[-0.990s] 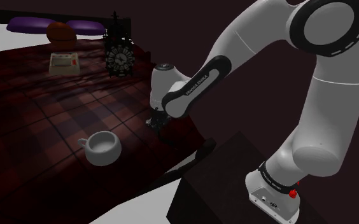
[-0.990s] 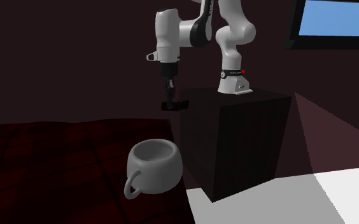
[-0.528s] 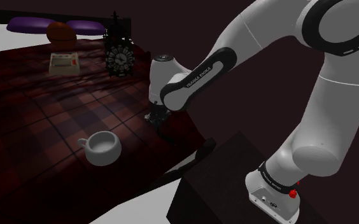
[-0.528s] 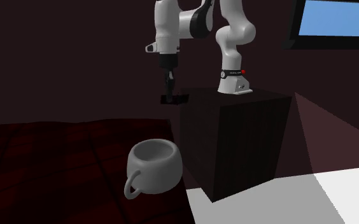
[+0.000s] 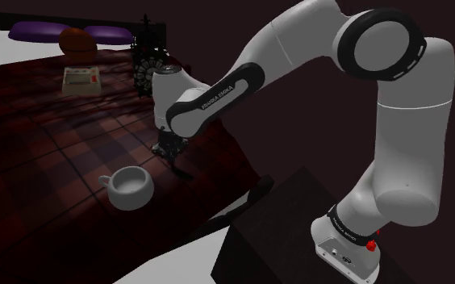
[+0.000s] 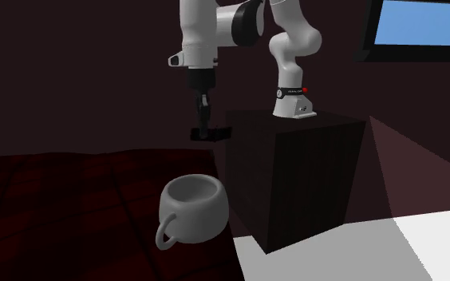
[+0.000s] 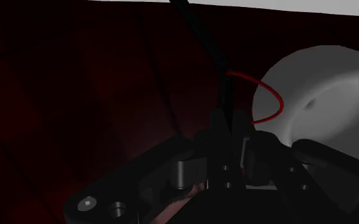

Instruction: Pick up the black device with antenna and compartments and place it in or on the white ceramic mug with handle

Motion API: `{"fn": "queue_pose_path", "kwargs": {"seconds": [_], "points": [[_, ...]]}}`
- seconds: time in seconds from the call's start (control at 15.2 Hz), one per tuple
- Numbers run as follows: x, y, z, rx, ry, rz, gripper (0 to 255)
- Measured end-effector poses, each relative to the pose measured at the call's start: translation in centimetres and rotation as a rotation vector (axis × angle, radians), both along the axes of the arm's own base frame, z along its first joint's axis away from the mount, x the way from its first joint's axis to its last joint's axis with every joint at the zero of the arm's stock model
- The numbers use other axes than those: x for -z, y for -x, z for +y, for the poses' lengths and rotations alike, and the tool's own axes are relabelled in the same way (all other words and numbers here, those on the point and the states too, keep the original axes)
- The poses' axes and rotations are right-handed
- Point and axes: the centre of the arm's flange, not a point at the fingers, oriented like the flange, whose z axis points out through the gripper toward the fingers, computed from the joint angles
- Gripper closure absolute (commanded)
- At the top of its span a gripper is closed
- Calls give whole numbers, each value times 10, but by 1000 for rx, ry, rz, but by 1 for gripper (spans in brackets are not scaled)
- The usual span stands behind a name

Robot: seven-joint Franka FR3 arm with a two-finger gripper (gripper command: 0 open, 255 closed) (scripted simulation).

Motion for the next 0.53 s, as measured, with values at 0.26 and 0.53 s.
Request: {"fn": "queue_pose_path", "kwargs": {"seconds": [0.26,0.53], "points": [[5,-29,37,0,0,0,255],[9,-58,85,0,0,-1,255]]}}
